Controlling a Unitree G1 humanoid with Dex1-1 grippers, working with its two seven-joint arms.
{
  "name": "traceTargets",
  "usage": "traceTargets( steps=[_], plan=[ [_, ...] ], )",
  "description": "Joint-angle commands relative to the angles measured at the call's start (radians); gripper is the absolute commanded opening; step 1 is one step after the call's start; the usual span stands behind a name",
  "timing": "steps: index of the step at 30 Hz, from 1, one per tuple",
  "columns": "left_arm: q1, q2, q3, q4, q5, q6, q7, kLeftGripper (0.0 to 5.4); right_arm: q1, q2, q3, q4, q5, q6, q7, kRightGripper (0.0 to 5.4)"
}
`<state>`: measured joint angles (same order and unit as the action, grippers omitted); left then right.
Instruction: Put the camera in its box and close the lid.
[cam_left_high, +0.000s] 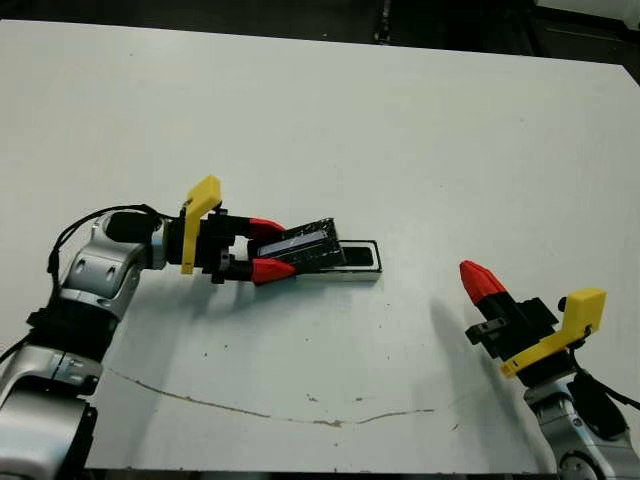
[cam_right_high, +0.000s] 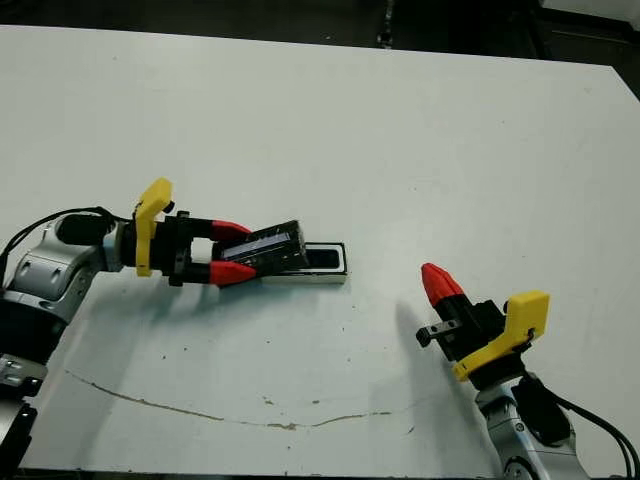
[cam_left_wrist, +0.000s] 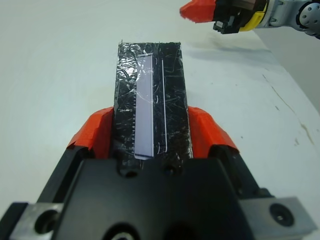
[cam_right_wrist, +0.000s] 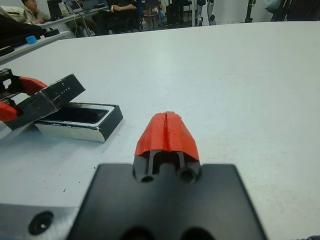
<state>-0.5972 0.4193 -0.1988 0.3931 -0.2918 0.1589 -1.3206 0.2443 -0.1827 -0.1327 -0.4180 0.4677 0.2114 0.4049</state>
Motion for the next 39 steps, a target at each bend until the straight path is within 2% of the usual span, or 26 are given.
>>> traceTargets(
  steps=[1, 13, 21, 32, 39],
  plan=[
    [-0.011, -0.026, -0.032, 0.023, 0.025, 0.013, -0.001, 3.16, 0.01, -0.016, -0.003, 0.009, 0.0, 0.002, 0.007, 0.0],
    [-0.058, -0.098, -0.089, 0.08, 0.047, 0.018, -0.024, 3.16, 0.011, -0.011, -0.003, 0.017, 0.004, -0.011, 0.016, 0.0],
    [-0.062, -0.145, -0.121, 0.122, 0.078, -0.038, -0.016, 3.16, 0.011, -0.01, -0.006, 0.018, 0.003, -0.013, 0.021, 0.0],
    [-0.071, -0.197, -0.154, 0.184, 0.114, -0.008, 0.02, 3.16, 0.01, -0.013, -0.007, 0.011, 0.005, -0.004, 0.014, 0.0],
    [-0.089, -0.247, -0.155, 0.261, 0.136, -0.084, 0.052, 3.16, 0.012, -0.014, -0.01, 0.004, 0.019, 0.012, 0.01, 0.0]
  ],
)
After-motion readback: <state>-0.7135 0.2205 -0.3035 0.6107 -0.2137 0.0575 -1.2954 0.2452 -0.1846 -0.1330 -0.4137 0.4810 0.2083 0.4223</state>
